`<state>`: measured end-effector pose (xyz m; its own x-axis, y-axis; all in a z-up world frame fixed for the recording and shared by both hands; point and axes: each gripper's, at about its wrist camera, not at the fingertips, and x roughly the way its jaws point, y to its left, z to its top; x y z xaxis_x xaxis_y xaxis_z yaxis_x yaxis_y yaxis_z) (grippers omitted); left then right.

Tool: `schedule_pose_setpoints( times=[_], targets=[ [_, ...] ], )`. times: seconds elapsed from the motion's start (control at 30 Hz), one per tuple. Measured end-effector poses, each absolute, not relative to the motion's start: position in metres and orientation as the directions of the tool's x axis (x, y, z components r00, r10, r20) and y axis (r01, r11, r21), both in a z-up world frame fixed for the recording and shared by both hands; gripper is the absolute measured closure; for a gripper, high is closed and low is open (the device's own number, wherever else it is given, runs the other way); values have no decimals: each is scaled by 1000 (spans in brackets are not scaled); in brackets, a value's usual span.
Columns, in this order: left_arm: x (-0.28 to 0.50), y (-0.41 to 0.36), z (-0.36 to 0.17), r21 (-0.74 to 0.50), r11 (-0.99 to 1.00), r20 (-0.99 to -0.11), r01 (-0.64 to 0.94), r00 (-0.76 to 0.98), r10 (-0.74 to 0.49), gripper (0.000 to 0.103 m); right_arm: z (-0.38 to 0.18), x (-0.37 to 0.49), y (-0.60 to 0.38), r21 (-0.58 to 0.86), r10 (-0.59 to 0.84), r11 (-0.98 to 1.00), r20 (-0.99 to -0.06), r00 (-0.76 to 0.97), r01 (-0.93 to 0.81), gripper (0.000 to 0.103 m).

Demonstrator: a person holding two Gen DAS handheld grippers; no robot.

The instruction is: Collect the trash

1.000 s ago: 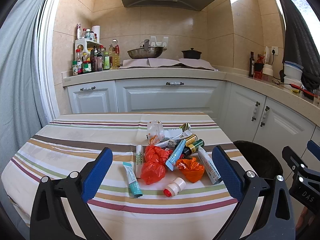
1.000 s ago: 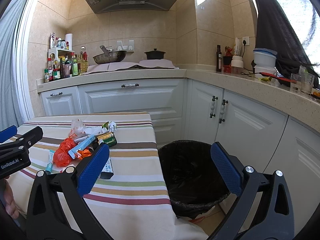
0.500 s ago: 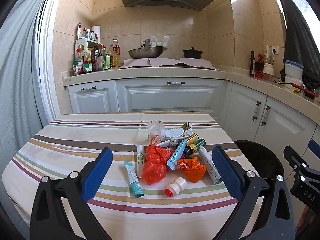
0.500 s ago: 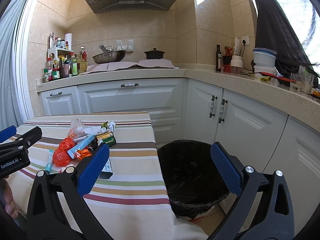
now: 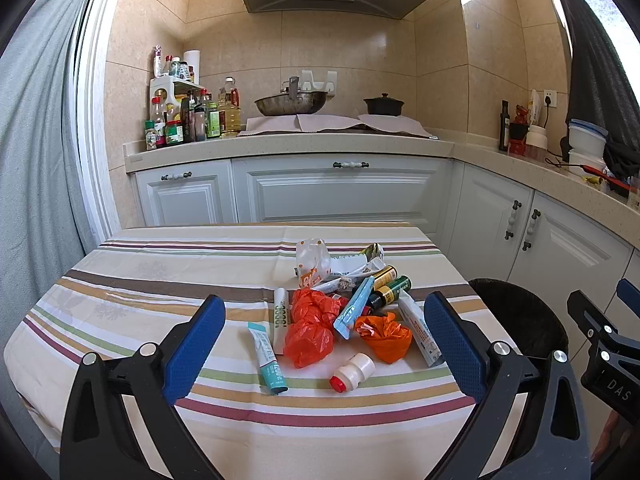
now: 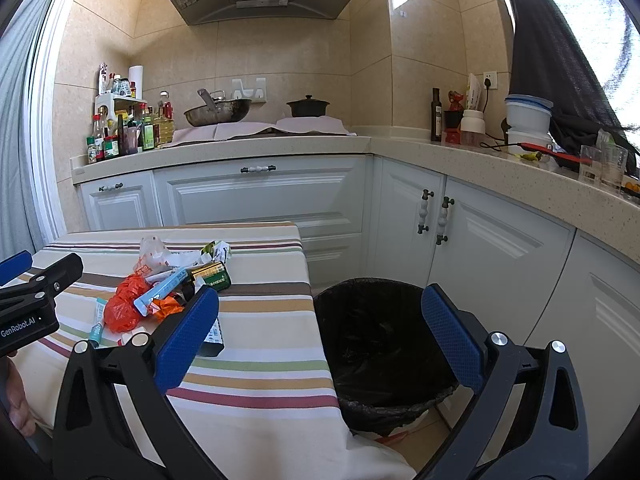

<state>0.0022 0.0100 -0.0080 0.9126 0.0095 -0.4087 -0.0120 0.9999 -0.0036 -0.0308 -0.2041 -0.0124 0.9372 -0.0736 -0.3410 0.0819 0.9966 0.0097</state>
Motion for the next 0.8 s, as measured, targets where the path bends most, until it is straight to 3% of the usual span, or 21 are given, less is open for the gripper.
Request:
schedule_pose_setpoints(
  times=[0.8],
  targets=[
    [3, 11, -11, 2, 1000, -415, -11, 910, 10, 6, -13, -31, -205, 11, -73, 997, -343, 936, 82, 4]
  ],
)
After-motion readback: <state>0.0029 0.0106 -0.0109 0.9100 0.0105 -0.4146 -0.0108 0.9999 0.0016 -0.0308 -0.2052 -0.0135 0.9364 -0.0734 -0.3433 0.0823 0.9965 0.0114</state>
